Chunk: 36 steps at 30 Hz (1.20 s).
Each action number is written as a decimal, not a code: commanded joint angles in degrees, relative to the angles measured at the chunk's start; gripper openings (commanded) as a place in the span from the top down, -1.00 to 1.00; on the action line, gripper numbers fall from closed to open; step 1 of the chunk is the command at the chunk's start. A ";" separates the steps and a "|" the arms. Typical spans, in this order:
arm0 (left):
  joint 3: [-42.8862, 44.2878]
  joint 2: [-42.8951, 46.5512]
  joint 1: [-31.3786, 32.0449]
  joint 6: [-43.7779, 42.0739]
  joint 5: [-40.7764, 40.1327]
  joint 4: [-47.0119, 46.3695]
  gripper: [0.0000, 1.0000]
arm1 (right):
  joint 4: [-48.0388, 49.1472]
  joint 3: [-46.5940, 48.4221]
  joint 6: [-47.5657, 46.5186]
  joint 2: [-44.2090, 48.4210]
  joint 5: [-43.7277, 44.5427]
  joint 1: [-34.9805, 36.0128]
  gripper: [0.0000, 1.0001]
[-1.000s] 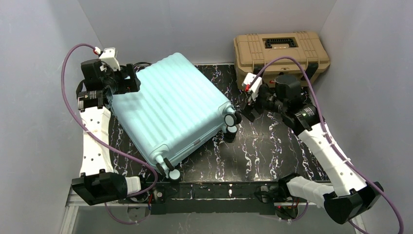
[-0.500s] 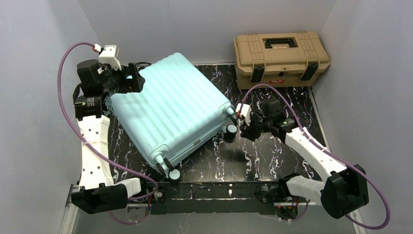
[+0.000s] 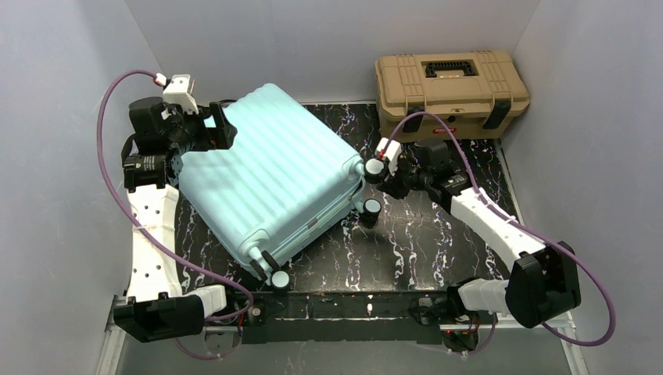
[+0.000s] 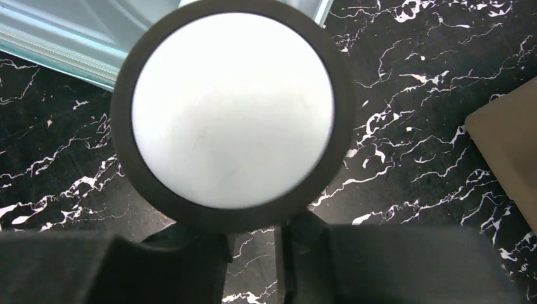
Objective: Pack the luggage
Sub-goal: Zip the luggage at the center of the board.
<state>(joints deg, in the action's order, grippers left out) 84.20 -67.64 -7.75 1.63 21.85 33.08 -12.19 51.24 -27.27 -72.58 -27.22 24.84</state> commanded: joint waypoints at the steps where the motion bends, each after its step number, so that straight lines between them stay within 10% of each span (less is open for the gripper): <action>1: -0.87 2.56 0.22 -0.14 0.49 0.05 -0.97 | 2.04 4.38 -1.52 1.49 -3.24 0.27 0.23; 11: 3.50 -1.73 -0.07 0.33 -8.98 -2.62 -0.97 | 4.85 -6.43 4.53 5.07 -15.60 0.34 -0.01; 20: 29.28 -30.38 -0.98 4.10 -18.47 -4.69 -0.97 | 19.16 -12.36 13.30 2.21 -21.38 0.54 -0.24; 36: 40.79 -50.36 -2.69 6.42 1.72 -0.99 -0.93 | 55.65 -17.65 37.39 -10.57 -26.23 1.08 -0.37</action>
<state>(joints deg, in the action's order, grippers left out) 122.04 -120.33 -9.37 5.89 13.10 30.46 26.35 34.46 0.58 -80.75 -53.08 25.28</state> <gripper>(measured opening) 0.977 0.676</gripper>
